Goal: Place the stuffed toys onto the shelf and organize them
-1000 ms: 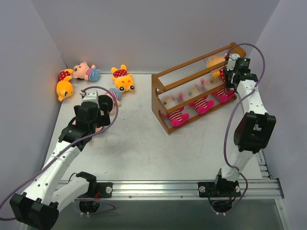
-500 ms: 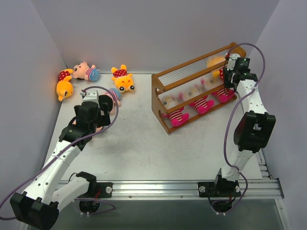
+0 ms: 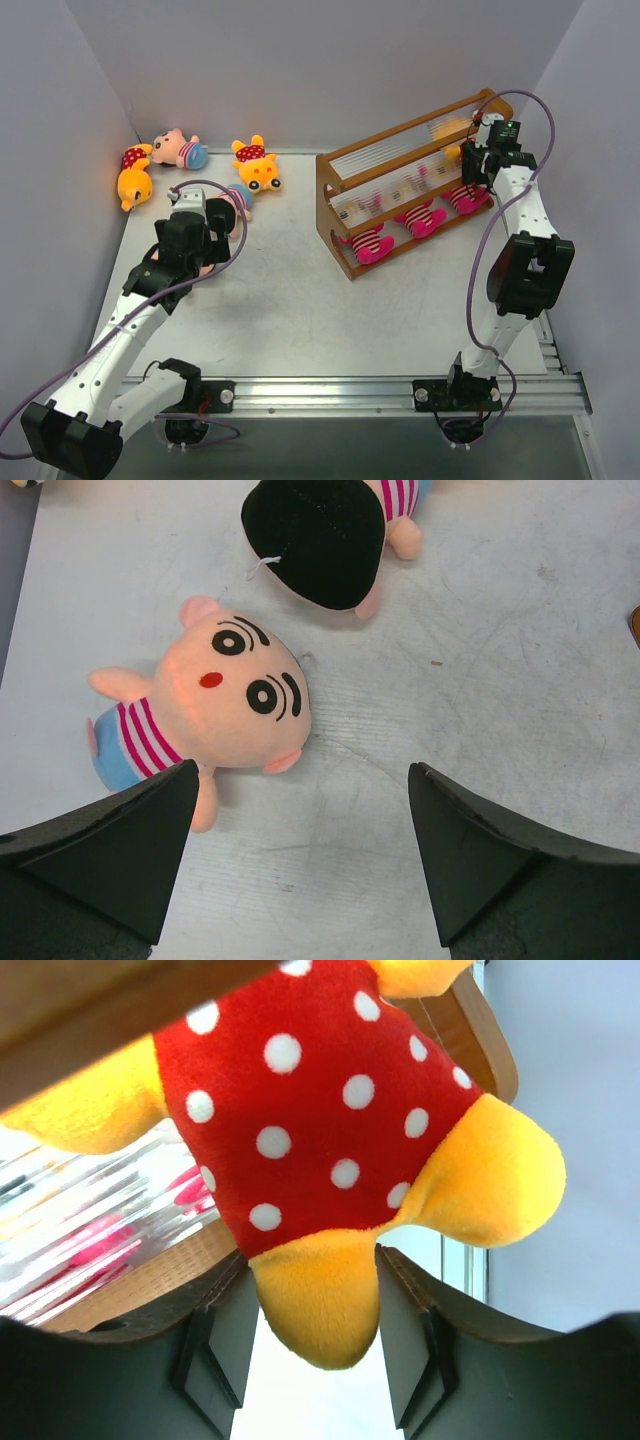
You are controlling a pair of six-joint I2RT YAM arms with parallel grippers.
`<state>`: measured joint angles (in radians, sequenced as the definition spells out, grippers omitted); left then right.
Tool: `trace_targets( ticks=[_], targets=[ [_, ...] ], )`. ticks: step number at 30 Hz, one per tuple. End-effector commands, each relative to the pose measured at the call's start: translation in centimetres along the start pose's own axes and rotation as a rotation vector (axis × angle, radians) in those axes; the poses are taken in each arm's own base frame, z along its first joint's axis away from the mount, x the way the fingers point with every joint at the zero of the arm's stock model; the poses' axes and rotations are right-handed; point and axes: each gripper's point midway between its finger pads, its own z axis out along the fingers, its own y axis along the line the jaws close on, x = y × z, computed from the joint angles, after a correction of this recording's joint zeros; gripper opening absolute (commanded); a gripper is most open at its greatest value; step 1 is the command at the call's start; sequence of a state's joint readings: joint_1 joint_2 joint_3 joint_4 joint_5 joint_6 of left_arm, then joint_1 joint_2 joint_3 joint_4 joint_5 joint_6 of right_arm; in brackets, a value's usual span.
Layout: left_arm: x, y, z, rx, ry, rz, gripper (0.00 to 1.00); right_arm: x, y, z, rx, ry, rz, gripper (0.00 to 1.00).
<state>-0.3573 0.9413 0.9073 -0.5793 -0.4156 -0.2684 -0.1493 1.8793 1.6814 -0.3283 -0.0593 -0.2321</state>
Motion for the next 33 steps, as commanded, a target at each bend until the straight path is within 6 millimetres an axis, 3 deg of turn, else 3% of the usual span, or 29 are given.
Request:
trace_targets(
  ticks=[1,9,16,24,33],
  targets=[
    [-1.0,-0.3,-0.1,0.012,-0.040,-0.007,0.94,-2.3,-0.9,-2.4,0.043,-0.057,0.021,0.51],
    [-1.0,-0.3,-0.1,0.014,-0.040,-0.007,0.94,-3.5,-1.1,-3.8,0.047,-0.096,0.046,0.57],
    [-1.0,-0.3,-0.1,0.017,-0.042,-0.010,0.94,-5.2,-1.2,-6.1,0.045,-0.145,0.077,0.75],
    [-1.1,-0.3,-0.2,0.020,-0.046,-0.013,0.94,-6.8,-1.6,-9.7,0.051,-0.194,0.134,0.92],
    [-1.1,-0.6,-0.2,0.031,-0.043,-0.017,0.94,-9.5,-1.4,-16.1,0.022,-0.328,0.201,0.98]
  ],
)
